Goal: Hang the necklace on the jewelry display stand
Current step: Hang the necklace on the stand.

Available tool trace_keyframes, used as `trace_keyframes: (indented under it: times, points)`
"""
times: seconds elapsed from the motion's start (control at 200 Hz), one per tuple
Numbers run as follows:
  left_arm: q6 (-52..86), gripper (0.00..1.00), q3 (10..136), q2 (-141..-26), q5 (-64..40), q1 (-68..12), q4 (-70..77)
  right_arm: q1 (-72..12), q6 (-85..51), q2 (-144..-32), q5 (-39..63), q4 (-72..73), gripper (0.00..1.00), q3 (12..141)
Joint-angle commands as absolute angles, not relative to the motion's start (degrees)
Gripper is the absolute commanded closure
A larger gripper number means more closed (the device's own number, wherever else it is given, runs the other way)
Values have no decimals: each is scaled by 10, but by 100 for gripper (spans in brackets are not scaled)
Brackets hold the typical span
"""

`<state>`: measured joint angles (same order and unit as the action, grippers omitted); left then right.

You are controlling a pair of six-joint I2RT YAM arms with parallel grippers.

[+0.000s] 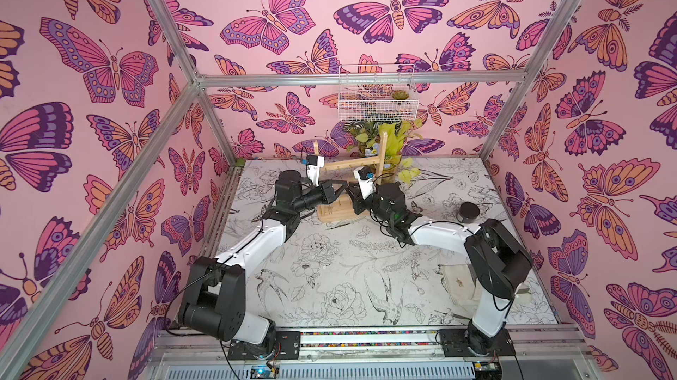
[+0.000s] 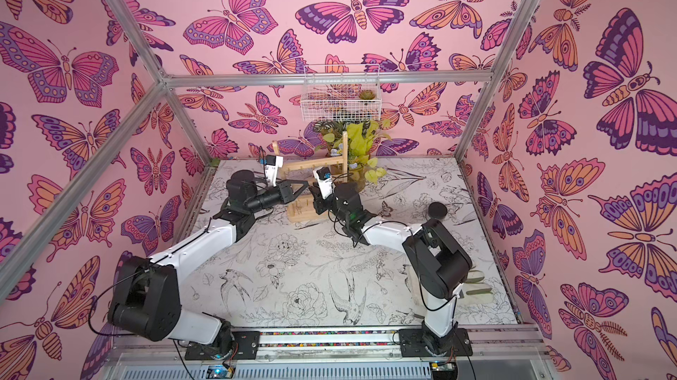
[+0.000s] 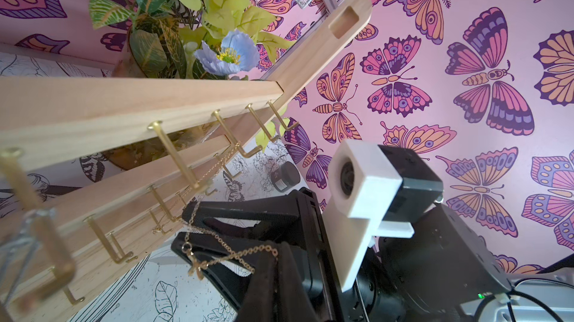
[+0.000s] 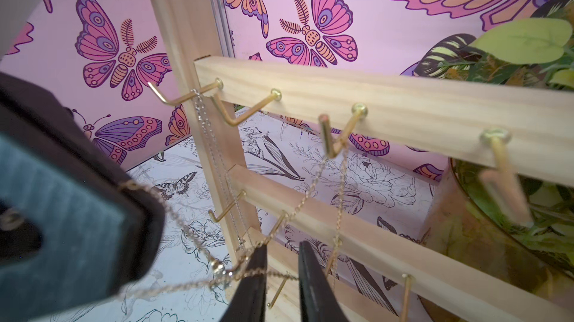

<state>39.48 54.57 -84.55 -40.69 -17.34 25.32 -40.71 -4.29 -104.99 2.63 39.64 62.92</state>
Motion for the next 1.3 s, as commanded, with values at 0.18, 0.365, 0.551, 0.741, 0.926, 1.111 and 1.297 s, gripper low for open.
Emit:
trace_keyframes:
  times: [0.18,0.365,0.551,0.741,0.926,1.111,1.297]
  points:
    - [400,93,550,-843,-408,-176,273,-410,-27,-1049,23,406,93,634]
    - [404,93,552,-848,-412,-176,278,-410,-5,-1026,4,401,98,623]
    - [409,93,549,-854,-414,-176,283,-410,22,-1011,-18,388,100,621]
    - [408,93,545,-851,-414,-177,284,-410,29,-1006,-29,383,100,617]
    - [409,93,540,-852,-412,-178,281,-409,35,-1003,-47,381,100,609]
    - [410,93,536,-857,-406,-183,280,-409,39,-1001,-61,378,100,606]
    - [409,93,520,-858,-394,-187,279,-407,40,-1002,-60,374,100,602]
